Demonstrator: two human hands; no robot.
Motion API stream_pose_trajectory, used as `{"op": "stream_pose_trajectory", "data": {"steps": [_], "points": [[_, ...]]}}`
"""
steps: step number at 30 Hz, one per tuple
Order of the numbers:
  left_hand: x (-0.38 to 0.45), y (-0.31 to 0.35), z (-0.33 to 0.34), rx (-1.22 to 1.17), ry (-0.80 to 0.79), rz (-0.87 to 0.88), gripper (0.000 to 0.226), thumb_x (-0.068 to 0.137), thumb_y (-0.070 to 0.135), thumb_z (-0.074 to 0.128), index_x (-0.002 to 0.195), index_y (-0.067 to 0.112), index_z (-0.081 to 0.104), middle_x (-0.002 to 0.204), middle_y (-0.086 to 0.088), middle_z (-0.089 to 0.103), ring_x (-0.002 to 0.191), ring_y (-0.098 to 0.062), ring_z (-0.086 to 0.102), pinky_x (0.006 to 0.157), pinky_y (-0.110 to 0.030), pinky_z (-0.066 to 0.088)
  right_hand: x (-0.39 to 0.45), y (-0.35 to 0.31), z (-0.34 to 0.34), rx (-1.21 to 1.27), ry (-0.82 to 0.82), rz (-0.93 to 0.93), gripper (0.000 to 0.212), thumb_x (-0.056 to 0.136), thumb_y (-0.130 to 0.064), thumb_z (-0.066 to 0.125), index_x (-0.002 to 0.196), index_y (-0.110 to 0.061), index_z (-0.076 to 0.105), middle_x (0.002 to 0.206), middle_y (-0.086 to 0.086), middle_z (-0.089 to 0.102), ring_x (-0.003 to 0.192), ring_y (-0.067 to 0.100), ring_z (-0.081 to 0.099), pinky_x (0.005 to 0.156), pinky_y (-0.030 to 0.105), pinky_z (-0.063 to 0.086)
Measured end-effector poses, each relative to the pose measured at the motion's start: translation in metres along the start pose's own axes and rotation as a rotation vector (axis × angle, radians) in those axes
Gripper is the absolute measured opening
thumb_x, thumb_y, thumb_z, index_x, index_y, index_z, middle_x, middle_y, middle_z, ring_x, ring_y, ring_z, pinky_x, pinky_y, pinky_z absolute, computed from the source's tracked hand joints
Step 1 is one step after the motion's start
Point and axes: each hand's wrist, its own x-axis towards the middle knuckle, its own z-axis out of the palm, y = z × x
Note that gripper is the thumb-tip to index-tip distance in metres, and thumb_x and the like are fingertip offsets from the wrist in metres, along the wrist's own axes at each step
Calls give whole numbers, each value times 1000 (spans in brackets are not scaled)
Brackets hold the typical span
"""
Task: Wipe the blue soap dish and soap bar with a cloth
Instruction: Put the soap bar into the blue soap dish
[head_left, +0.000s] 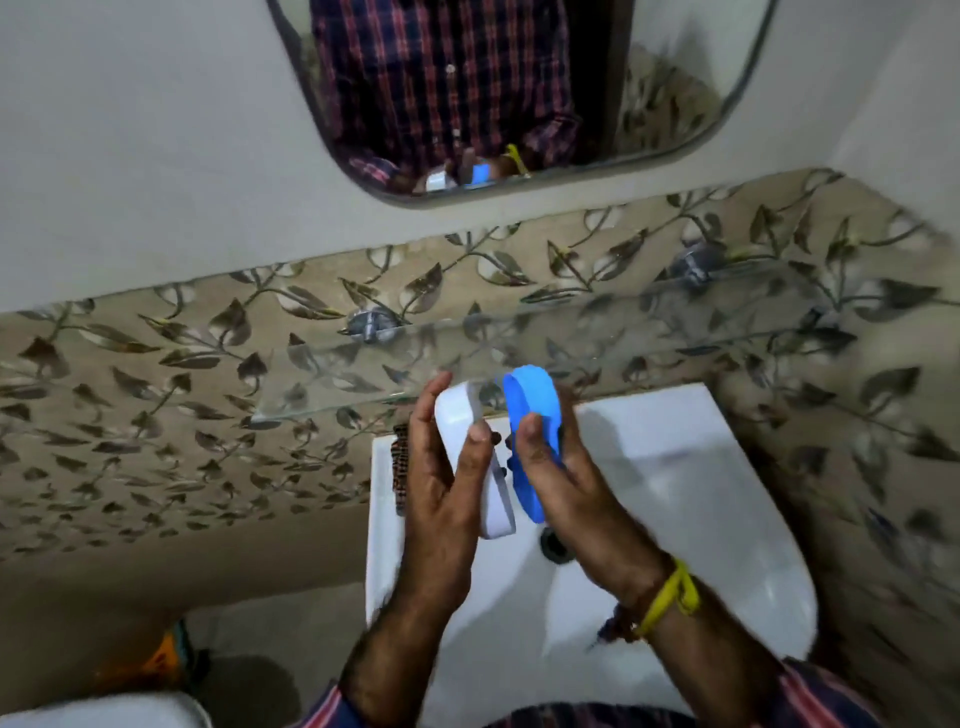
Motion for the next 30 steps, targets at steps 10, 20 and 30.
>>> {"op": "stream_pose_trajectory", "data": {"steps": [10,20,30], "points": [[-7,-4,7,105,-130,78,62,93,47,61,150,31,42,150,17,51,137,-14,52,105,-28,47,-19,16,10,145,-42,105,62,90,-62,33,144,-33,42,141,-9,57,130,5,53,114,34,41],[-12,-5,-16,149,-176,34,65,92,56,60,151,39,40,153,11,47,140,-18,48,110,-49,46,-22,28,31,157,-49,184,80,80,-73,27,146,-31,42,142,-6,57,130,10,54,114,45,41],[-25,-3,-16,196,-172,17,63,94,64,48,153,44,34,145,31,39,138,8,38,104,-4,32,-31,31,49,273,3,135,86,81,-82,37,147,-27,43,146,-5,54,135,13,50,113,46,41]]}}
